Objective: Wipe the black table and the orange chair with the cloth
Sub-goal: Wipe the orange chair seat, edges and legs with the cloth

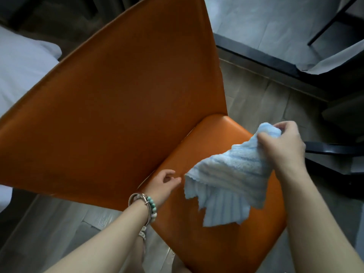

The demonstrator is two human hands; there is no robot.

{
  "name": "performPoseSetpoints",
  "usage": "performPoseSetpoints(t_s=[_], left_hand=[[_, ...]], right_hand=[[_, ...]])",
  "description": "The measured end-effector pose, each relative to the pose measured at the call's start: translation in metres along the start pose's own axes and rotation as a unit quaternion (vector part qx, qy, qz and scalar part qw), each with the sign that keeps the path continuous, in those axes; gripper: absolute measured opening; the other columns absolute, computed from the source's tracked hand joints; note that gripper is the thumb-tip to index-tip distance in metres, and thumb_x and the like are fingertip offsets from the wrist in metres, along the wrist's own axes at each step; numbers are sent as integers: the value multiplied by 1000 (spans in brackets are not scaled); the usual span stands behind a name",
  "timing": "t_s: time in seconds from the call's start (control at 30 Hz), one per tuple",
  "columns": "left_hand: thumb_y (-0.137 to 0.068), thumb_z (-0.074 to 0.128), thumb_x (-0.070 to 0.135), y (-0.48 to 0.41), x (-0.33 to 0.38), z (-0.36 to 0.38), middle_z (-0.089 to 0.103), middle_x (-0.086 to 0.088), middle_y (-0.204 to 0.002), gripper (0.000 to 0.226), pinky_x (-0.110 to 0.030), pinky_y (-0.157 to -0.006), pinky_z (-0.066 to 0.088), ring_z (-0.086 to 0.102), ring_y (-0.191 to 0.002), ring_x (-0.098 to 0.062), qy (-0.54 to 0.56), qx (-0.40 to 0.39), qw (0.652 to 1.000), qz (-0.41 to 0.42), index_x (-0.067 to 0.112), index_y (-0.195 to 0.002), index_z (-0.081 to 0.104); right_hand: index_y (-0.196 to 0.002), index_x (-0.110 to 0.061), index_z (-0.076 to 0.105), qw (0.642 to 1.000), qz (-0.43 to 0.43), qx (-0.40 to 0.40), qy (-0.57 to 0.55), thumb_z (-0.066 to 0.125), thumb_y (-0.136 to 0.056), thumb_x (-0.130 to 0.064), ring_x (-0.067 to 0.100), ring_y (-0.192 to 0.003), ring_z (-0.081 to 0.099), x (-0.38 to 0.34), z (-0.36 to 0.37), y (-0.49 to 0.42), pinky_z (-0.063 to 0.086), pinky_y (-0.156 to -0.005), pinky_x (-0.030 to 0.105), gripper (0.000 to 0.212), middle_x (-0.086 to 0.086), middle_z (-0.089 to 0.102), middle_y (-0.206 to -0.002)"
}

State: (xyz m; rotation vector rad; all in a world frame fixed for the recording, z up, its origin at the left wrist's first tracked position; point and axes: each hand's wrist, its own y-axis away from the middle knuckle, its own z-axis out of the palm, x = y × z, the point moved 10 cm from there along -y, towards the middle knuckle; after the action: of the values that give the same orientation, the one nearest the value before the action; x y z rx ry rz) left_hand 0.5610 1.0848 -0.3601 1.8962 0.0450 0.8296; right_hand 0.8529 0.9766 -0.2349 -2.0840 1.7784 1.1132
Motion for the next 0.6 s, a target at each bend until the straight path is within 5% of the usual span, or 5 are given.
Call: performPoseSetpoints(t_s=[0.17, 0.23, 0.37, 0.47, 0.6], left_hand=[[-94, 52, 31, -18, -19, -27, 52, 8, -123, 35, -26, -81, 45, 51, -99, -8, -99, 73, 992, 0, 29, -128, 46], [-94, 51, 31, -25, -24, -29, 52, 6, -127, 37, -25, -77, 47, 55, -97, -10, -120, 72, 990, 8, 32, -130, 44], [-94, 50, 30, -40, -34, -28, 44, 7, -138, 41, -26, -87, 44, 49, -120, -15, -173, 61, 983, 26, 34, -133, 40], [-94, 49, 30, -46, -39, -25, 36, 10, -144, 44, -29, -94, 44, 43, -126, -15, -192, 49, 979, 35, 33, -136, 37], [-95, 47, 30, -49, -48, -28, 33, 13, -145, 43, -31, -100, 43, 37, -131, -12, -180, 48, 982, 45, 35, -137, 36]], right_hand=[[-123, -12, 38, 983, -128, -123, 37, 59, -84, -13, 25, -90, 56, -29, 116, 21, 39, -72, 30, 44, 2, 52, -95], [-128, -14, 35, 961, -166, -207, 83, 62, -84, -21, 27, -110, 57, -19, 173, 30, 44, -87, 38, 52, 3, 56, -108], [-148, -34, 11, 813, -255, -338, 400, 60, -83, -48, 27, -146, -1, 27, 251, 34, 13, -107, 65, 82, -7, 6, -158], [-146, -39, 13, 830, -251, -253, 429, 57, -83, -49, 27, -144, 1, 31, 244, -9, 18, -103, 66, 77, -11, 5, -157], [-135, -31, 39, 831, -288, -133, 456, 44, -88, -43, 27, -131, 26, 1, 236, -49, 28, -95, 49, 50, -3, 35, -144]])
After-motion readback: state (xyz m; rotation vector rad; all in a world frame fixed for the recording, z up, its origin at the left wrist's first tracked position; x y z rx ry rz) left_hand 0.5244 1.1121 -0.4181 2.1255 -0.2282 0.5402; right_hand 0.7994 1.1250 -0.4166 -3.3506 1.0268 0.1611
